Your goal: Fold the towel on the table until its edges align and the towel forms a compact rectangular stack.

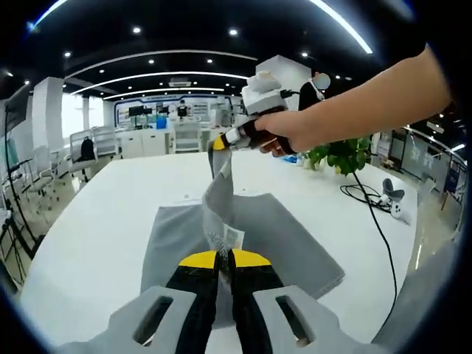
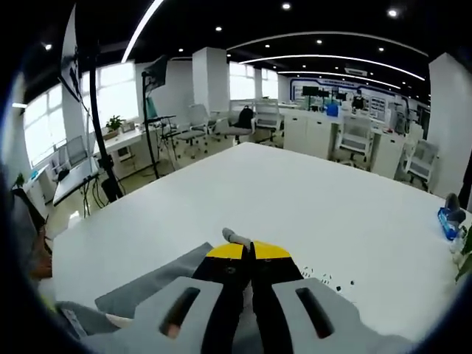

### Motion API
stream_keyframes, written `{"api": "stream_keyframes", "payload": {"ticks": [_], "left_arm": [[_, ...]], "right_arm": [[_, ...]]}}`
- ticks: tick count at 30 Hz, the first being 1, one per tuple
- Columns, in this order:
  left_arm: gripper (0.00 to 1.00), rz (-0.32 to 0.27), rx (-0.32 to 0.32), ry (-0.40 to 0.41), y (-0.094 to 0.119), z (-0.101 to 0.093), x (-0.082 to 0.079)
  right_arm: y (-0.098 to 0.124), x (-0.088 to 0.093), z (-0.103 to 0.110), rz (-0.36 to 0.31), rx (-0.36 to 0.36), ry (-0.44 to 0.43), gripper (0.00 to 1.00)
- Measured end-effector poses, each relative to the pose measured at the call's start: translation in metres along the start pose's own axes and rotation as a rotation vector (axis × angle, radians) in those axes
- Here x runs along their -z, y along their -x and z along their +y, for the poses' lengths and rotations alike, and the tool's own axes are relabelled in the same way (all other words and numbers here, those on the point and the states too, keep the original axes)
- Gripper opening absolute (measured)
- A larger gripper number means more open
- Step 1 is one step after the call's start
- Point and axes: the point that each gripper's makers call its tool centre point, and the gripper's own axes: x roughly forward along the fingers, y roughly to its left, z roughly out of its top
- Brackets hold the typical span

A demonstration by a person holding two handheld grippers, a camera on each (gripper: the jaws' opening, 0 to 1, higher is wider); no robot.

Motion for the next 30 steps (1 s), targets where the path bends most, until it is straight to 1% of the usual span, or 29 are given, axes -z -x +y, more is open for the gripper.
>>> {"api": "stream_keyframes", "payload": {"ticks": [2, 3, 7, 9, 11, 12, 14, 17, 20, 22, 27, 30], "left_arm": [[0.05, 0.004, -0.003, -0.002, -0.001, 0.004, 0.002], [0.05, 0.007, -0.005, -0.002, -0.003, 0.007, 0.004], [0.05, 0.019, -0.010, 0.002, -0.004, 0.011, 0.009], [0.05, 0.024, -0.010, 0.008, -0.003, 0.010, 0.011], [0.05, 0.031, -0.011, 0.014, -0.004, 0.011, 0.017], [0.05, 0.035, -0.011, 0.013, -0.005, 0.012, 0.019], [0.05, 0.046, -0.013, 0.018, -0.005, 0.013, 0.025], [0.05, 0.056, -0.018, 0.020, -0.005, 0.016, 0.031], [0.05, 0.071, -0.020, 0.027, -0.007, 0.022, 0.039], [0.05, 0.076, -0.020, 0.027, -0.007, 0.025, 0.043], [0.05, 0.088, -0.026, 0.027, -0.009, 0.031, 0.050], [0.05, 0.097, -0.030, 0.032, -0.010, 0.033, 0.054]], "right_arm": [[0.000, 0.000, 0.002, 0.000, -0.004, -0.003, 0.00], [-0.004, 0.000, 0.004, 0.000, -0.006, -0.002, 0.00], [-0.012, 0.003, 0.010, 0.007, -0.016, -0.003, 0.00], [-0.016, 0.004, 0.012, 0.009, -0.019, -0.005, 0.00], [-0.020, 0.007, 0.015, 0.011, -0.027, -0.009, 0.00], [-0.018, 0.007, 0.017, 0.015, -0.030, -0.007, 0.00], [-0.024, 0.010, 0.020, 0.020, -0.036, -0.006, 0.00], [-0.024, 0.015, 0.025, 0.031, -0.045, -0.005, 0.00], [-0.029, 0.019, 0.032, 0.037, -0.057, -0.001, 0.00], [-0.034, 0.021, 0.035, 0.039, -0.065, 0.005, 0.00], [-0.039, 0.024, 0.038, 0.044, -0.082, 0.011, 0.00], [-0.043, 0.026, 0.041, 0.043, -0.087, -0.002, 0.00]]}}
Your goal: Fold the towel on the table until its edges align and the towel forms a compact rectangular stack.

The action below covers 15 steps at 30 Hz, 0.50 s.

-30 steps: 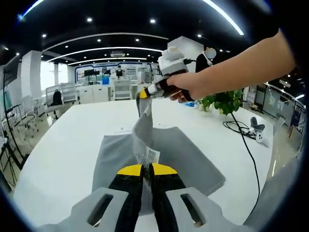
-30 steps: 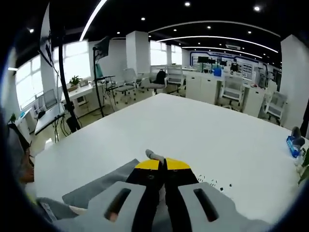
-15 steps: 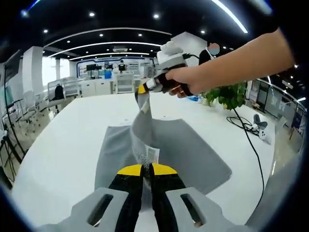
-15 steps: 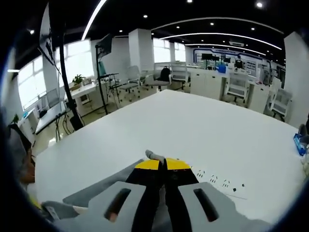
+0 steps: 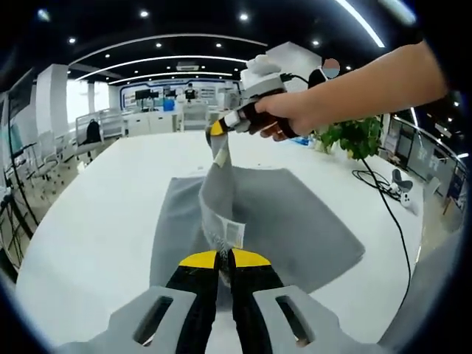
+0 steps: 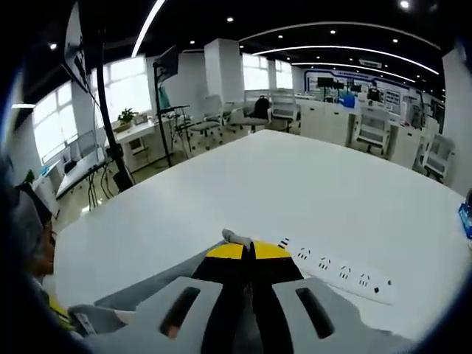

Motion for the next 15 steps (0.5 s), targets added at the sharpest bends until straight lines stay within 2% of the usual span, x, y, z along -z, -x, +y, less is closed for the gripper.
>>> {"api": "stream_keyframes", "payload": {"ticks": [2, 10, 15], "left_arm": [[0.05, 0.004, -0.001, 0.003, 0.000, 0.000, 0.002], [0.05, 0.031, -0.012, 0.011, -0.003, 0.005, 0.016], [0.05, 0.051, -0.032, -0.009, -0.006, 0.011, 0.027]], "right_arm": [[-0.001, 0.000, 0.002, -0.015, -0.001, -0.019, 0.00], [-0.015, 0.008, 0.009, -0.005, -0.024, -0.009, 0.00], [-0.033, 0.011, 0.015, -0.010, -0.042, -0.029, 0.00]]}}
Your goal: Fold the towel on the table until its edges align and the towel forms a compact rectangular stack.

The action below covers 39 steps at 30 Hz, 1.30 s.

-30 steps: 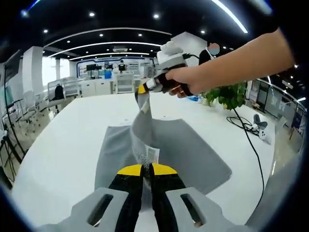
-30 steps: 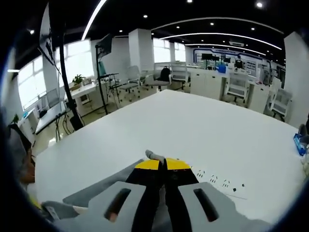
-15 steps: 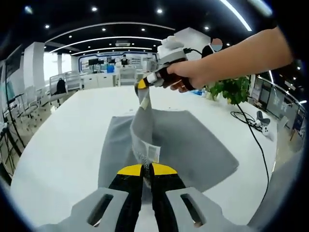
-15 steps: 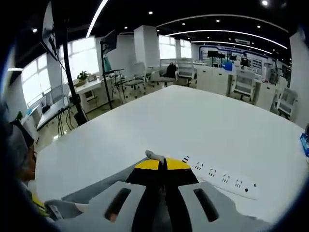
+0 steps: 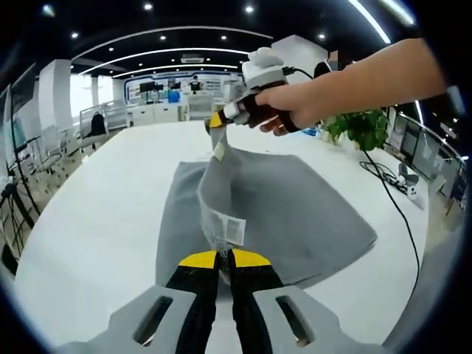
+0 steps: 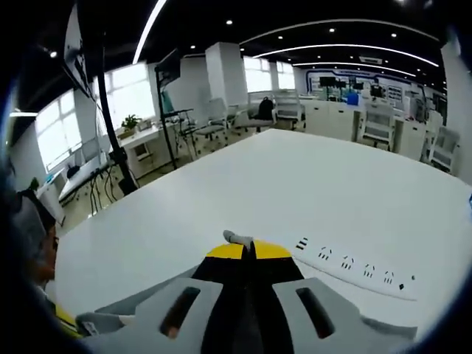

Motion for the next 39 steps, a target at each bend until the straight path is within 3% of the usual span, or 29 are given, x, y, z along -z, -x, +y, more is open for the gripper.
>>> {"api": "stream_keyframes", "payload": {"ticks": [9, 16, 23, 29, 39], "left_arm": [[0.05, 0.016, -0.003, 0.000, -0.004, 0.004, 0.010], [0.06, 0.052, -0.010, -0.014, -0.015, 0.012, 0.025], [0.06, 0.055, -0.017, 0.003, -0.018, 0.018, 0.031], [0.06, 0.066, -0.018, 0.019, -0.022, 0.021, 0.038], [0.08, 0.076, -0.028, 0.059, -0.020, 0.028, 0.040]], "right_arm": [[-0.006, 0.008, 0.004, 0.005, 0.004, -0.018, 0.00], [-0.027, 0.018, 0.004, 0.031, 0.008, -0.055, 0.00], [-0.044, 0.025, 0.003, 0.050, 0.018, -0.039, 0.02], [-0.041, 0.016, 0.001, -0.010, 0.010, -0.048, 0.13], [-0.028, 0.008, -0.006, -0.022, 0.015, -0.048, 0.12]]}}
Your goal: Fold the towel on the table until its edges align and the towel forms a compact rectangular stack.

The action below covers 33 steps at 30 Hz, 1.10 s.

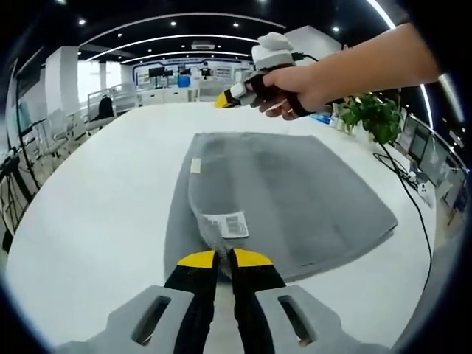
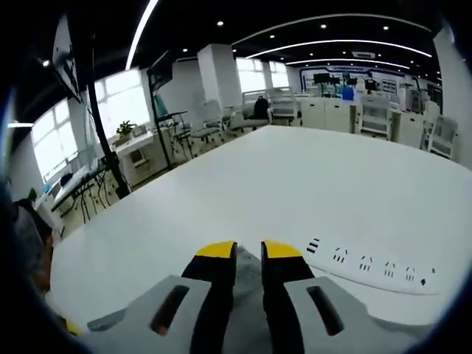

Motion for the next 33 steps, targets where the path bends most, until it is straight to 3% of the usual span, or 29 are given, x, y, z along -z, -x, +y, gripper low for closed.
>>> {"api": "stream_keyframes", "payload": {"ticks": [5, 9, 14, 18, 22, 25, 30, 33], "left_arm": [[0.08, -0.001, -0.048, 0.047, 0.005, 0.015, 0.001], [0.07, 0.046, -0.081, 0.054, 0.007, 0.026, 0.009], [0.07, 0.081, -0.105, -0.010, 0.014, 0.029, 0.016], [0.09, 0.030, -0.133, 0.007, 0.020, 0.032, 0.003], [0.09, -0.014, -0.175, -0.045, 0.027, 0.035, -0.013], [0.09, -0.057, -0.171, -0.051, 0.030, 0.030, -0.026], [0.09, 0.013, -0.098, -0.067, 0.014, 0.011, -0.010], [0.09, 0.036, -0.096, -0.086, 0.009, 0.008, 0.000]], "right_arm": [[0.010, -0.003, -0.006, -0.008, 0.007, 0.001, 0.10], [0.019, -0.007, -0.013, -0.018, 0.022, 0.008, 0.08], [0.030, -0.013, -0.019, -0.027, 0.030, 0.009, 0.08], [0.040, -0.017, -0.021, -0.034, 0.035, 0.008, 0.08], [0.042, -0.021, -0.027, -0.040, 0.044, 0.006, 0.08], [0.053, -0.023, -0.032, -0.050, 0.051, 0.008, 0.08], [0.069, -0.023, -0.041, -0.052, 0.061, 0.007, 0.08], [0.078, -0.023, -0.049, -0.054, 0.073, 0.018, 0.09]]}}
